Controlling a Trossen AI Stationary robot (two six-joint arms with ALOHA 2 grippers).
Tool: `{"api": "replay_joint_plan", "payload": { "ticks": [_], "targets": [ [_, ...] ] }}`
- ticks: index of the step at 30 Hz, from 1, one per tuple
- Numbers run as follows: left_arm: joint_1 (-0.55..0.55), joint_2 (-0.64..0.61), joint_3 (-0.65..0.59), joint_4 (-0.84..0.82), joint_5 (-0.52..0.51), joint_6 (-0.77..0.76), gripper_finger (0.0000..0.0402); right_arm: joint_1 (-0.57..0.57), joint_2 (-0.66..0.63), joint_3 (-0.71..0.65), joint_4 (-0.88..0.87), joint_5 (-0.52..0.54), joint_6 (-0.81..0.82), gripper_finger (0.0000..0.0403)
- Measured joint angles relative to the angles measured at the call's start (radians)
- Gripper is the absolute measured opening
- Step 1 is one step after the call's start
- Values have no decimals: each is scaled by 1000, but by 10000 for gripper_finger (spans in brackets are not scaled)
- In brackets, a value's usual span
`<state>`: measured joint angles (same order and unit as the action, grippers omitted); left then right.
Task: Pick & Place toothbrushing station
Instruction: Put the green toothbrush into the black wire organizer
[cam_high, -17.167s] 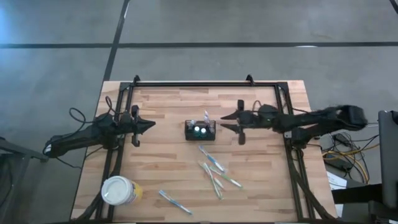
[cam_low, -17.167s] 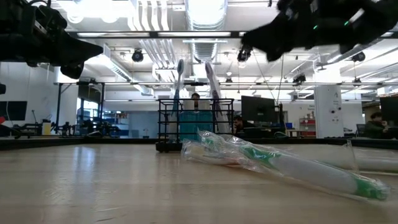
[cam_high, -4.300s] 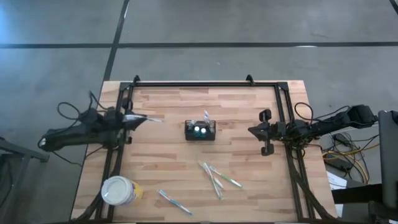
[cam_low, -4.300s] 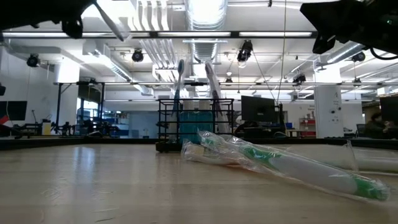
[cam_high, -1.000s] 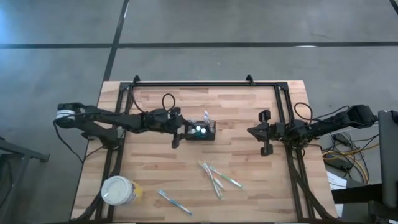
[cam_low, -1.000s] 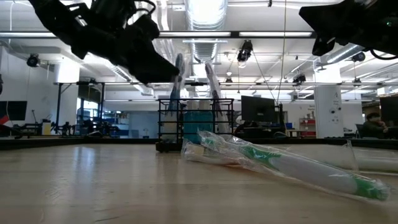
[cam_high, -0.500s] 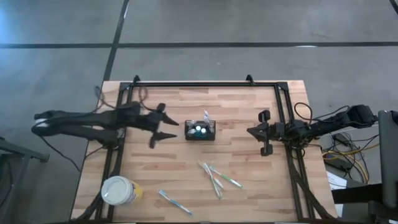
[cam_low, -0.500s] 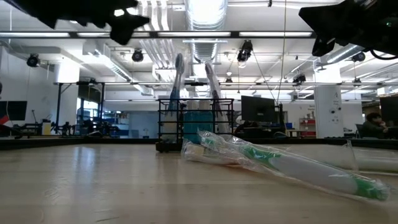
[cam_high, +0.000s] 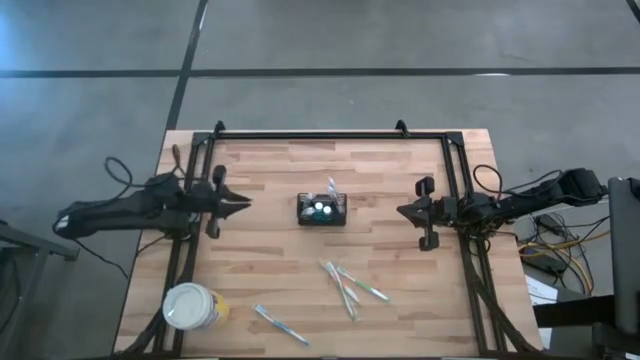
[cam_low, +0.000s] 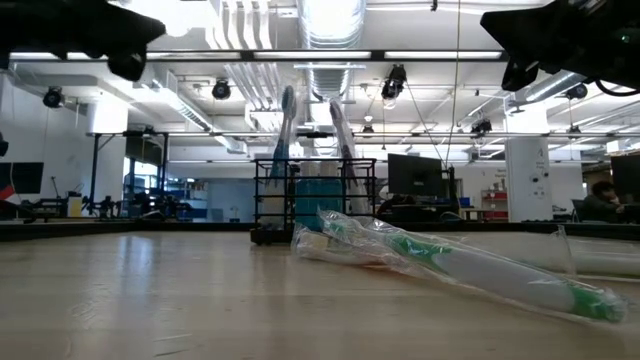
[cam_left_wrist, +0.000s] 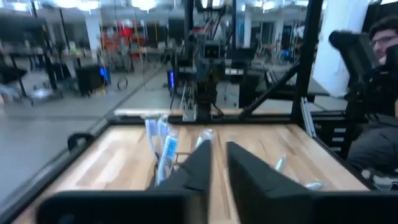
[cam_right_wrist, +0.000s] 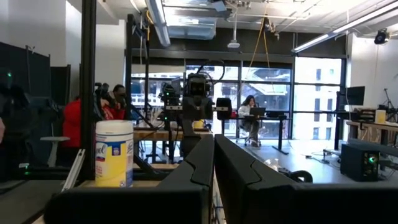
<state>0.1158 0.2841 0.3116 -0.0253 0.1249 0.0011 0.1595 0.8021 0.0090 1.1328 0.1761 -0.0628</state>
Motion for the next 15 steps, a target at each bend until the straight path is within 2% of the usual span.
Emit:
{"api": "replay_joint_plan", "payload": {
  "ticks": [1,3,11,15],
  "targets": [
    [0,-24,-15,-5,0,13,22,0,0,0,0,0,0,8],
    [0,-70,-43,-9,0,48,10,0,0,0,0,0,0,8],
    [0,-204,-145,-15,-1,57,4,0,0,0,-4,0,-5,8],
    [-1,-242,-182,-23,-60,39,9,0,0,0,-8,1,-12,8]
  ]
}}
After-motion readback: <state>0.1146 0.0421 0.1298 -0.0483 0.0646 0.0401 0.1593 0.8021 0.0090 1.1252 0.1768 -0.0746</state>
